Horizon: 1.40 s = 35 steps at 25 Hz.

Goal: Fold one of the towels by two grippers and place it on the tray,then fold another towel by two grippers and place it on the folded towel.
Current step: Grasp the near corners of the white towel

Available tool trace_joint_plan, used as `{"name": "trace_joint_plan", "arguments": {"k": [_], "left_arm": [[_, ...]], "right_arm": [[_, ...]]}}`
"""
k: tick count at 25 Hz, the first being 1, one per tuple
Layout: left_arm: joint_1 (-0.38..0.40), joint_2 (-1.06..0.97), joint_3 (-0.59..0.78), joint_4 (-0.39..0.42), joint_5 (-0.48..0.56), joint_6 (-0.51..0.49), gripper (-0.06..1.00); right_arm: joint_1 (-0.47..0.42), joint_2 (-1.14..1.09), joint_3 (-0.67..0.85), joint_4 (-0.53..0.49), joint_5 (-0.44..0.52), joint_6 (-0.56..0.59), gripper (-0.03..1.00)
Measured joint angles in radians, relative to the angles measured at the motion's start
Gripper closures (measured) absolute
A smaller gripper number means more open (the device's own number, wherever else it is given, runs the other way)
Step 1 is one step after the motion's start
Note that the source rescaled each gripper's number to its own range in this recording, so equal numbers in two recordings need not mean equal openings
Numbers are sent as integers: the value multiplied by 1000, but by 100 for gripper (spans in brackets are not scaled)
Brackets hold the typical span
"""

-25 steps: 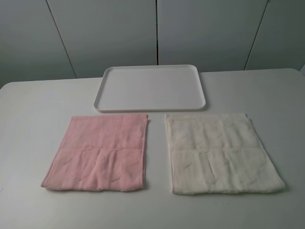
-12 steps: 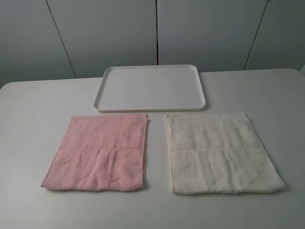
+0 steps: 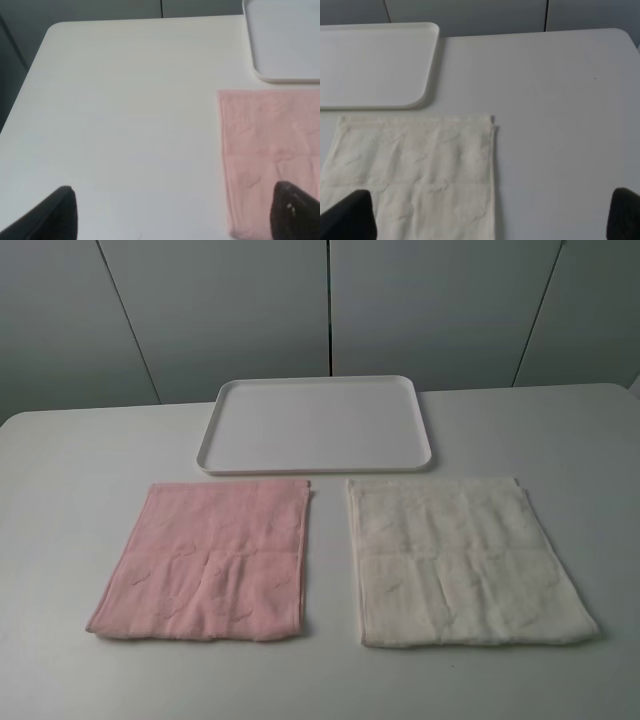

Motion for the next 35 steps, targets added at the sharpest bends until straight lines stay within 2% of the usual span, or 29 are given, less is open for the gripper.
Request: {"name": "trace_joint_plan", "arguments": {"k": [10,14,20,25,27,30,35], "left_arm": [[0,9,0,-35,5,28,-6],[0,134,-19,-72,-2,91,-6],[-1,477,-167,-172,-165,259,-6],[-1,780,-302,-314,-212,505,-6],[-1,865,-342,-345,-238,604,-6],[-1,987,-401,-362,-256,668,-6],[-42,1144,-501,-345,-241,685,-6]], "right_arm": [[0,0,-4,-14,26,-15,-3],[0,46,-32,-1,39,-1,-3],[0,367,-151,63,-69,-30,-3],[0,633,-277,174,-165,-160,-3],[0,719,-335,204,-177,-196,-3],[0,842,-429,242,-164,-250,-3],[0,1023,-537,282,-150,-321,-3]]}}
